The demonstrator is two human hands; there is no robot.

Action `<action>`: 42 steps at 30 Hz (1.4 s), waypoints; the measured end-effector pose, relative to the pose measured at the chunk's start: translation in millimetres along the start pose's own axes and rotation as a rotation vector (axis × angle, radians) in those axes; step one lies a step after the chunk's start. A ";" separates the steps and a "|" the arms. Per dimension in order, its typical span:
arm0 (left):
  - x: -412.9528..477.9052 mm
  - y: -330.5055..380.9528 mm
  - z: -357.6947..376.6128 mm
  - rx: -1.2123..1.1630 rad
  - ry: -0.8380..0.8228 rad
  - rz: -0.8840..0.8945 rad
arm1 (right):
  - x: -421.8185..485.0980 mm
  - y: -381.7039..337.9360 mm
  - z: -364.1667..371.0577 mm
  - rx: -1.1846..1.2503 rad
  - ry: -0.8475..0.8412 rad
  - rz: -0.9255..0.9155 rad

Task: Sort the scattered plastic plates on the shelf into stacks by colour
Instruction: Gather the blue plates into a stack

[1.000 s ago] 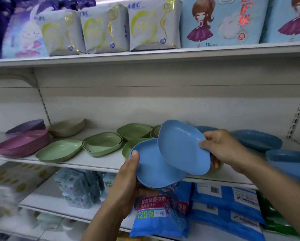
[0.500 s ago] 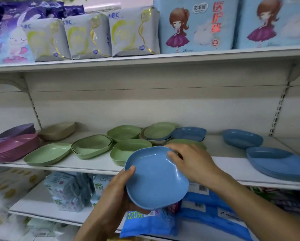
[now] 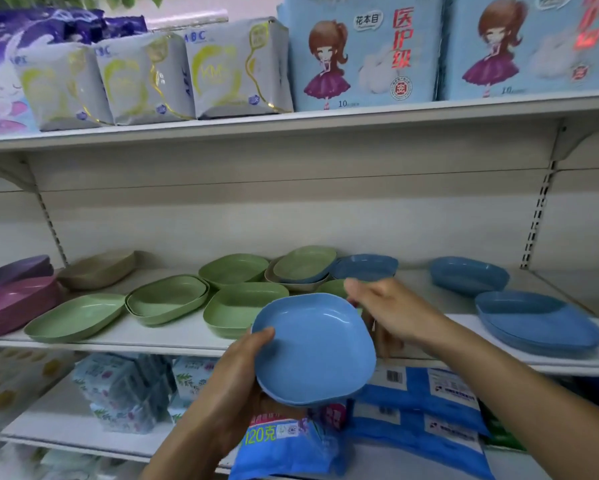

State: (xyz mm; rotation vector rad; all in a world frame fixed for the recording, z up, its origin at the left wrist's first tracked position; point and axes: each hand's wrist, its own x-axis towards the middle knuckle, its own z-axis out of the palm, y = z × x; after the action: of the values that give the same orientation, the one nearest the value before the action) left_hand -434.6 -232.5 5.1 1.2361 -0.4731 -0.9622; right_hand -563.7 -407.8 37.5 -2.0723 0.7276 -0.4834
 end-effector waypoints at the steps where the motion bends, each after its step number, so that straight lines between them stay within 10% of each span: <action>1: 4.7 4.6 -2.9 0.002 0.014 0.011 | 9.8 0.2 -7.0 0.009 0.049 0.025; 8: 46.9 38.3 -38.0 0.049 0.154 0.085 | 101.1 31.8 -51.8 -0.194 0.359 0.178; 24: 96.4 56.0 -110.0 0.015 0.198 0.076 | 203.9 12.5 9.9 -0.478 0.192 0.304; 33: 90.9 60.3 -94.1 0.007 0.200 0.140 | 171.0 -18.1 -13.3 0.019 0.005 0.039; 42: 68.5 43.8 -60.0 0.066 0.089 0.294 | 136.9 -55.1 2.0 -0.264 -0.172 -0.126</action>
State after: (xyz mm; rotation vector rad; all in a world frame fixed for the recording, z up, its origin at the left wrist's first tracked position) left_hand -336.2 -253.3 15.2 1.2230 -0.6018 -0.6444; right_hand -441.8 -470.7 91.8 -2.3831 0.5863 -0.2845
